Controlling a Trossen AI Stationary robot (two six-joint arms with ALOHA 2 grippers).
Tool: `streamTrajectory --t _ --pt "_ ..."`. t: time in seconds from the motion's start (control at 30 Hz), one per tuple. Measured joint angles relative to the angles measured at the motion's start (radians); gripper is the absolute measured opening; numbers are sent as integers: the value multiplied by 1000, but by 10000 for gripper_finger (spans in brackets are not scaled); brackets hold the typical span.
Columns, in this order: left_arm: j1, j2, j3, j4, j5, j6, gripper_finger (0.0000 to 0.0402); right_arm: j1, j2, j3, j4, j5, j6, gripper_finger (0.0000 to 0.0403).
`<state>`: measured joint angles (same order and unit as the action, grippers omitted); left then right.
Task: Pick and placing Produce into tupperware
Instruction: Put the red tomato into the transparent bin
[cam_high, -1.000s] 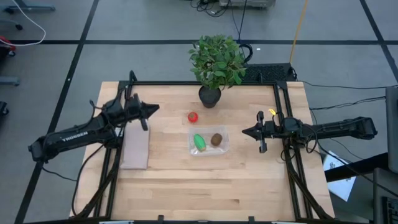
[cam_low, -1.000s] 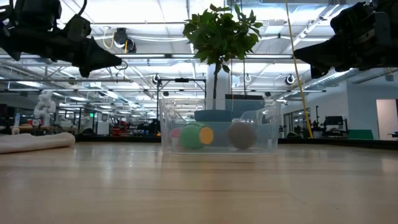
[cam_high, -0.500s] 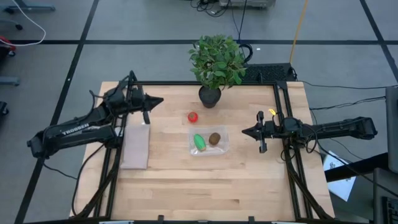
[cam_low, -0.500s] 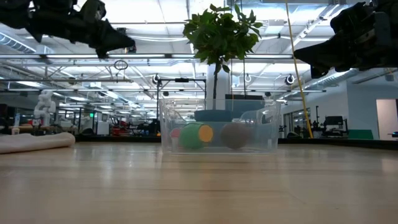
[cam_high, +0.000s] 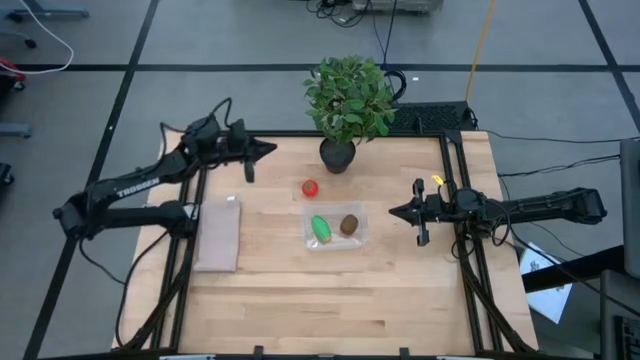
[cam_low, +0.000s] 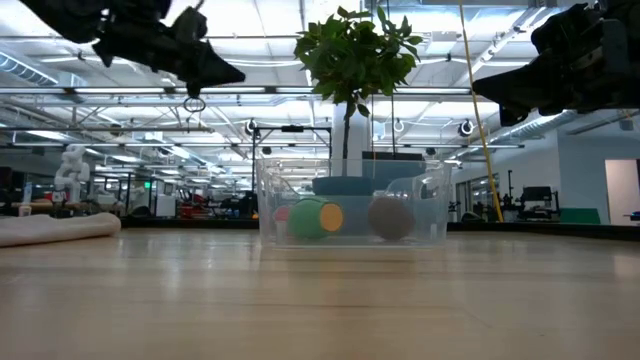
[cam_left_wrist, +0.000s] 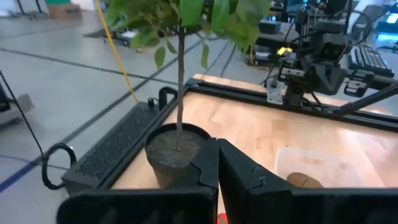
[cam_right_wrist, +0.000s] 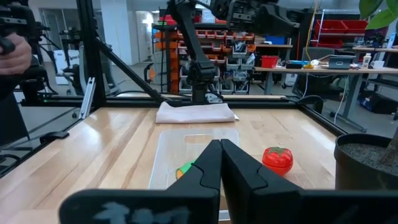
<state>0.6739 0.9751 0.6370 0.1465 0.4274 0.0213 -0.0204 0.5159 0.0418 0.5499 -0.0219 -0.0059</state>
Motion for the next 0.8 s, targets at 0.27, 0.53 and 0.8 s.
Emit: streamTrajectory --t 0.27,0.53,0.8 --pt "0 184 92 20 15 34 4 0 0 0 0 0 -6 0" --pt "0 292 184 2 77 53 4 0 0 0 0 0 -6 0" --pt "0 384 268 -15 109 52 5 0 0 0 0 0 -13 0"
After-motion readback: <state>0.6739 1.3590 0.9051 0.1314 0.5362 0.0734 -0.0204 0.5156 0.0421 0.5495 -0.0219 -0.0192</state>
